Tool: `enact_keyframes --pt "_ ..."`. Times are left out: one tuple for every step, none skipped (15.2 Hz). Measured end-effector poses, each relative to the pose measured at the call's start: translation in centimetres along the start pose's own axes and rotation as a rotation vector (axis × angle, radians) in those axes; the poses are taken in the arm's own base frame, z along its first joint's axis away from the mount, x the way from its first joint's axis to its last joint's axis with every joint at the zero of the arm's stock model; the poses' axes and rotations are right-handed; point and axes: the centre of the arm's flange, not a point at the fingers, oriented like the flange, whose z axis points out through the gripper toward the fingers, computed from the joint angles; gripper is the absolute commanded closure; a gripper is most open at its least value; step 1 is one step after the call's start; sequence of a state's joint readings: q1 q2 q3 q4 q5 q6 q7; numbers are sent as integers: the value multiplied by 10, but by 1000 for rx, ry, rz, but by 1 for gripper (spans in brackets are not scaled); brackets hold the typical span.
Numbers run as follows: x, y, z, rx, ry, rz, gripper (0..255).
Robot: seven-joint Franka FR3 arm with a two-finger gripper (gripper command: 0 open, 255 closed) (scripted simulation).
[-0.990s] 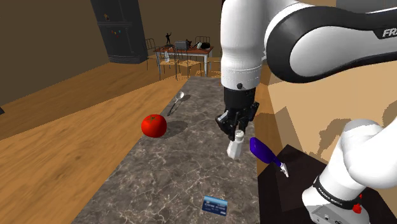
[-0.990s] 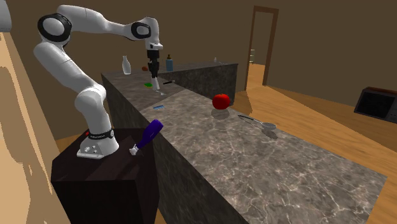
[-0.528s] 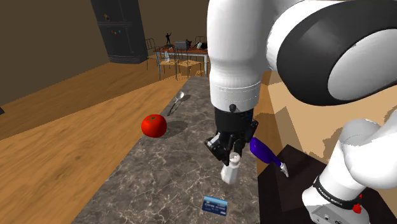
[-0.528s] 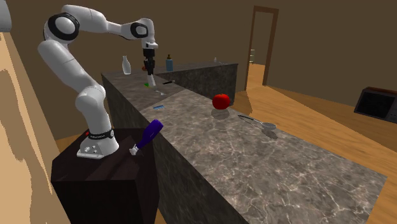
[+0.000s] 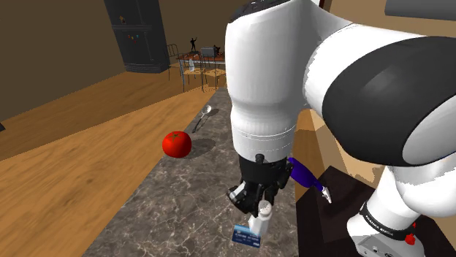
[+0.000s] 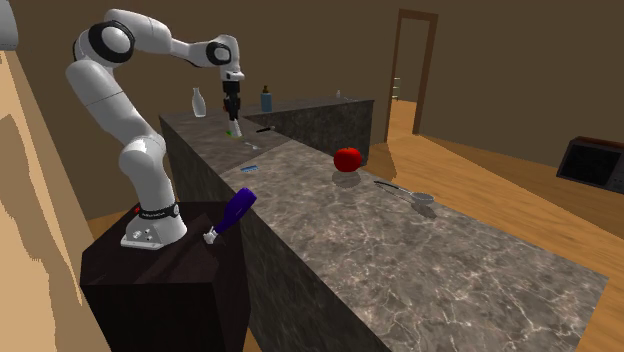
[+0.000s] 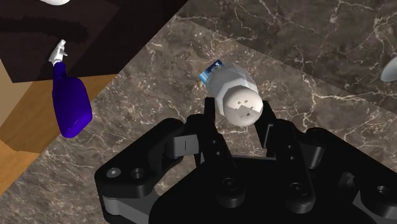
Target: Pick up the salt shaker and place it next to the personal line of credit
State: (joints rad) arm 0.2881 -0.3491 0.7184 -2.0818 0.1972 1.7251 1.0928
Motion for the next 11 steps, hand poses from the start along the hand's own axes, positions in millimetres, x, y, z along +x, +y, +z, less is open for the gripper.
enact_keyframes --pt "1 -2 5 0 0 0 255" --pt "1 -1 11 0 0 0 255" --pt "1 -2 16 0 0 0 255" --pt "-1 -2 22 0 0 0 255" --pt "-1 -2 27 0 0 0 255" --pt "0 -3 32 0 0 0 255" --pt "0 -4 36 0 0 0 255" --pt "0 -5 42 0 0 0 255" --pt "0 -5 47 0 0 0 255" --pt "1 -6 52 0 0 0 255" --pt "1 -6 57 0 0 0 255"
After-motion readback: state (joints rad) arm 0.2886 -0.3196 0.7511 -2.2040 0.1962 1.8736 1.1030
